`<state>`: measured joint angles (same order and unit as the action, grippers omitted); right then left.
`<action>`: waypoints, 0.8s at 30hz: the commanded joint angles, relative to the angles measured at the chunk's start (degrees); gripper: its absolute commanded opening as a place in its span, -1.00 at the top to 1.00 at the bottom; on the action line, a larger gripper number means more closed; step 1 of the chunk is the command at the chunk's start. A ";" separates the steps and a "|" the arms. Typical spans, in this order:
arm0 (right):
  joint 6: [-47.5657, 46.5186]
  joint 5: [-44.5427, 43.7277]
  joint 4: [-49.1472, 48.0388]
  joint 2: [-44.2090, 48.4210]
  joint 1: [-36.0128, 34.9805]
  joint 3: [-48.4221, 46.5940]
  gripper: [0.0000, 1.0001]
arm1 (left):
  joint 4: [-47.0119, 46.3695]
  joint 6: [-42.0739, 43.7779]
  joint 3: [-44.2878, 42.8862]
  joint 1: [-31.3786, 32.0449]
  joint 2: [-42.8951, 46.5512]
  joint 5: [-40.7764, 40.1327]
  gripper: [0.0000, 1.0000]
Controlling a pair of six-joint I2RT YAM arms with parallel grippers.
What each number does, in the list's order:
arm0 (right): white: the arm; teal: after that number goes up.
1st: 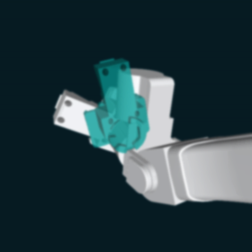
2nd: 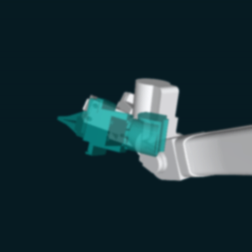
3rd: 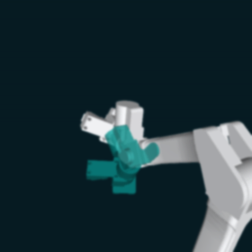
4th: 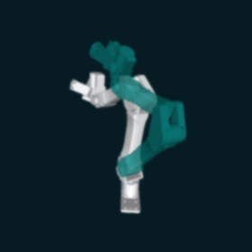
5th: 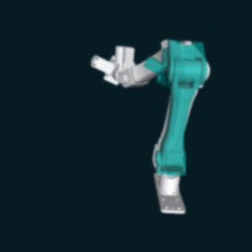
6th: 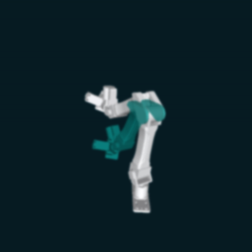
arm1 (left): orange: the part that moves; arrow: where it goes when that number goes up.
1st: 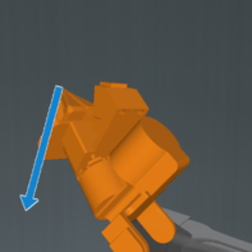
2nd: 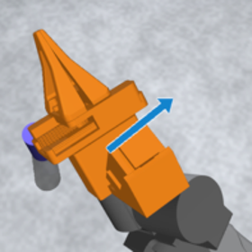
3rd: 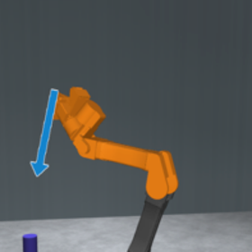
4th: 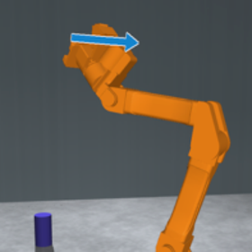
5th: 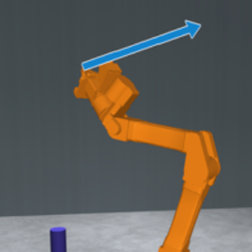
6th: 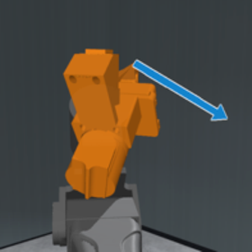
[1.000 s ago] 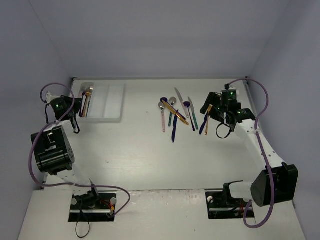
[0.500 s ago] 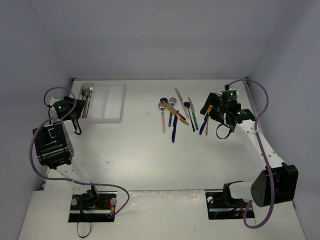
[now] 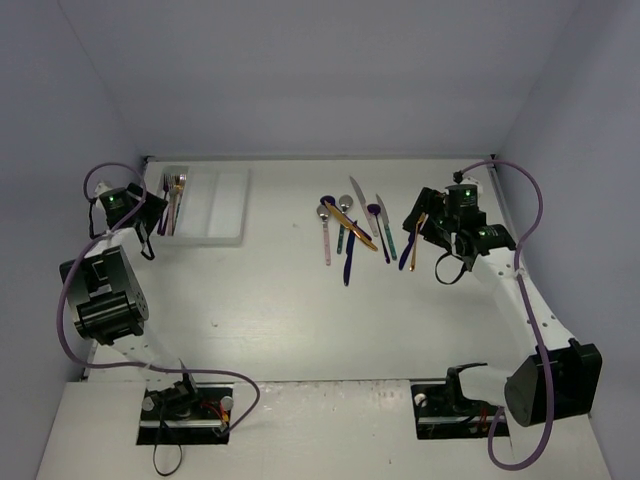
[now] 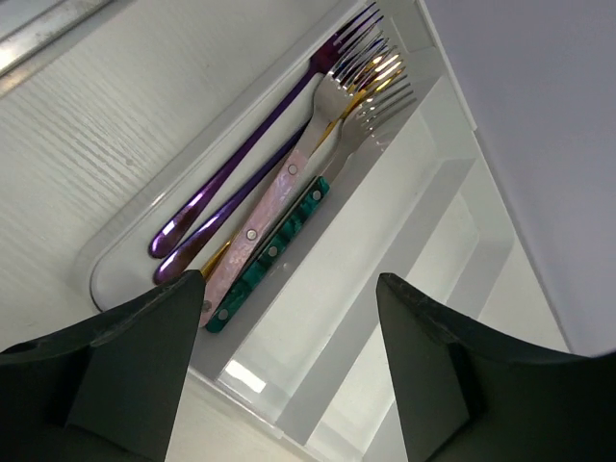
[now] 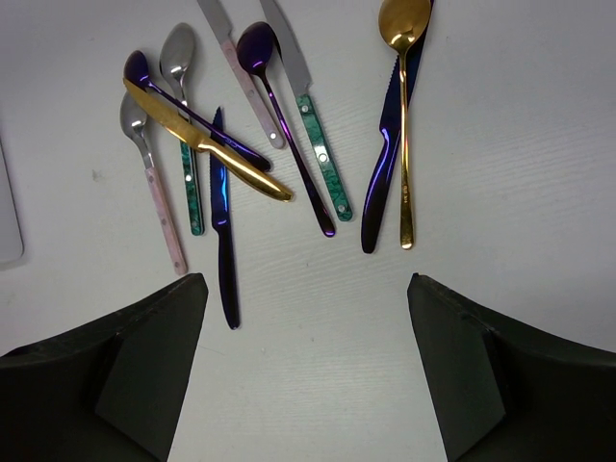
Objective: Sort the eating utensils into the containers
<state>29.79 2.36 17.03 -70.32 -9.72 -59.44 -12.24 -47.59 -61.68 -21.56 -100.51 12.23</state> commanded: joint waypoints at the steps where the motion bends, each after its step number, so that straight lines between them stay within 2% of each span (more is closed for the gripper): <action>1: -1.64 -1.94 -1.72 1.90 0.40 0.21 -0.66 | 10.33 7.66 -5.12 -0.38 5.58 -4.20 -0.39; 5: -4.37 -2.18 -1.56 0.05 0.40 0.68 -0.66 | 16.72 13.88 -6.96 1.09 10.98 -6.64 -0.39; 13: -7.38 -1.70 -1.65 -5.03 0.22 -0.43 -0.52 | 27.46 21.84 -5.62 12.14 24.81 -7.75 -0.39; 19: -7.61 -5.09 -1.76 -8.61 0.31 -1.91 -0.49 | 30.15 21.42 -3.16 29.75 28.78 -11.09 -0.39; 24: -6.92 -5.56 -1.96 -9.53 0.24 -1.07 -0.47 | 30.01 19.03 -4.10 44.62 24.54 -19.37 -0.39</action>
<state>23.24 -1.06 16.97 -79.93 -9.72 -58.74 17.02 -27.69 -64.85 14.62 -73.03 0.19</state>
